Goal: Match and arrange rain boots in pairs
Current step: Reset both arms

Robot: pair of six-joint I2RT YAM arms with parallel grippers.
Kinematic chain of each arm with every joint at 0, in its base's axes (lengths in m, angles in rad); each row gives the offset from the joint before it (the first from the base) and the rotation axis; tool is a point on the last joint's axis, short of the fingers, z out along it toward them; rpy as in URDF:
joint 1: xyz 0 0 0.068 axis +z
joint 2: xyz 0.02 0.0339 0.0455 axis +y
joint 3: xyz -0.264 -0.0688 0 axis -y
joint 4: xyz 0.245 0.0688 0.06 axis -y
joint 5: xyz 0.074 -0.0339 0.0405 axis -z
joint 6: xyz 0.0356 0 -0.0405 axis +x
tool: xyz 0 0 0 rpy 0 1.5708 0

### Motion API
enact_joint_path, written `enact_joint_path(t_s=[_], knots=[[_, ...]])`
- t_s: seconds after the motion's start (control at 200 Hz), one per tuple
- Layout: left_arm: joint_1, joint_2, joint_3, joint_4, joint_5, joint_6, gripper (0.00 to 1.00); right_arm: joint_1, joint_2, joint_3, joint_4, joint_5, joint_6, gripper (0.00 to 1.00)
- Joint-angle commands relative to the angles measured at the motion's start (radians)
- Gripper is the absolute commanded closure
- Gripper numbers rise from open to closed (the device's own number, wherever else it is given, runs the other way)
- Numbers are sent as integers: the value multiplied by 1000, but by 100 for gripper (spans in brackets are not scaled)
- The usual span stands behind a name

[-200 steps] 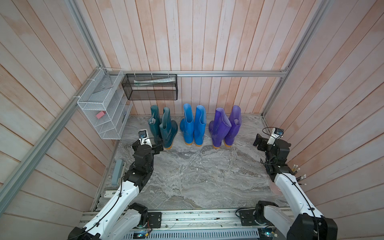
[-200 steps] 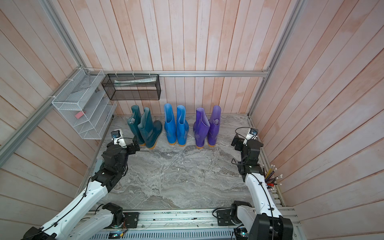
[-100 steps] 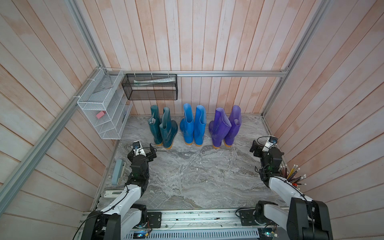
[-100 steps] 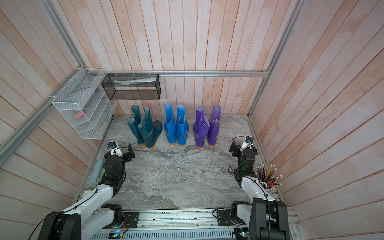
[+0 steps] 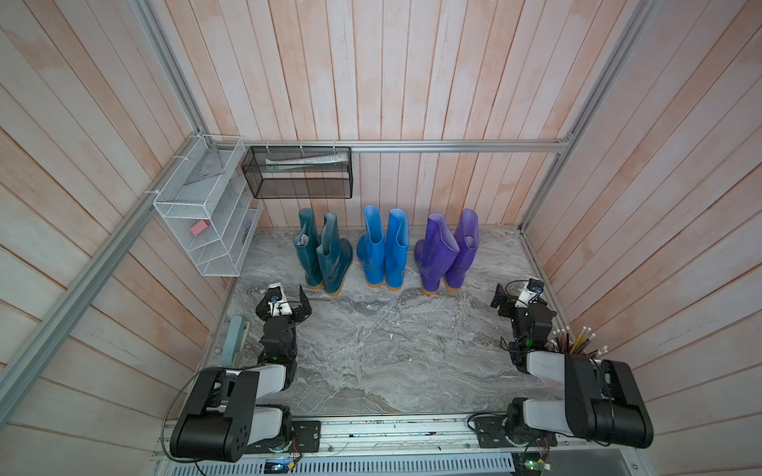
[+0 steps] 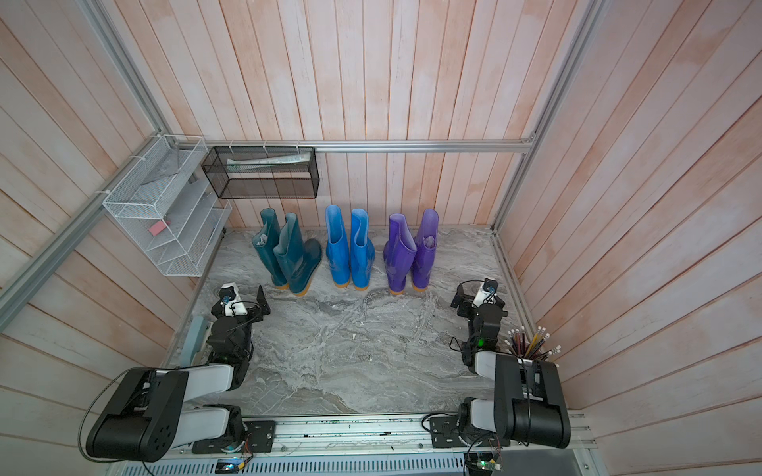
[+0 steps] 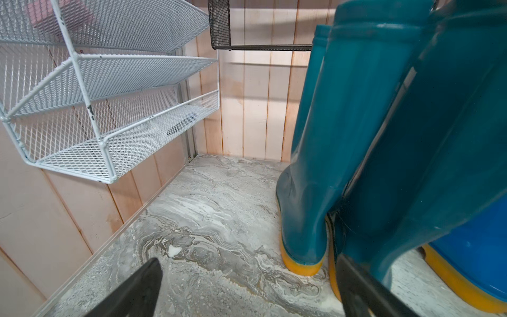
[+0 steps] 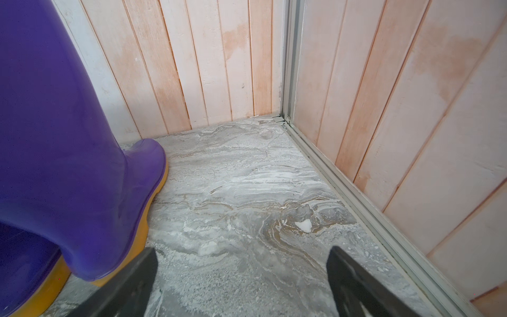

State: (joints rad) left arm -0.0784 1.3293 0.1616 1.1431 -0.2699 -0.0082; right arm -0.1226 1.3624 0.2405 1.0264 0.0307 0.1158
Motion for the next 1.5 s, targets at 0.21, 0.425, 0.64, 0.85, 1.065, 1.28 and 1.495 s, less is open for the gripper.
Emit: enact_joint_path(t_s=[0.21,0.425,0.64,0.85,1.065,1.28,1.495], knots=[[6,109,8,135,48,31,0,-7,110,20,143,-53,18,2],[6,205,24,189,34,27,0,-6,122,33,138,-85,10,2],[9,254,65,155,11,18,0,49,160,31,180,-109,-74,2],[23,249,82,117,28,5,0,47,195,-47,346,-198,-111,2],[33,247,84,107,38,-3,0,47,200,-30,318,-131,-81,2],[32,247,85,107,39,-3,0,48,202,-32,327,-128,-79,2],[33,247,84,108,39,-2,0,48,202,-32,327,-128,-79,2]])
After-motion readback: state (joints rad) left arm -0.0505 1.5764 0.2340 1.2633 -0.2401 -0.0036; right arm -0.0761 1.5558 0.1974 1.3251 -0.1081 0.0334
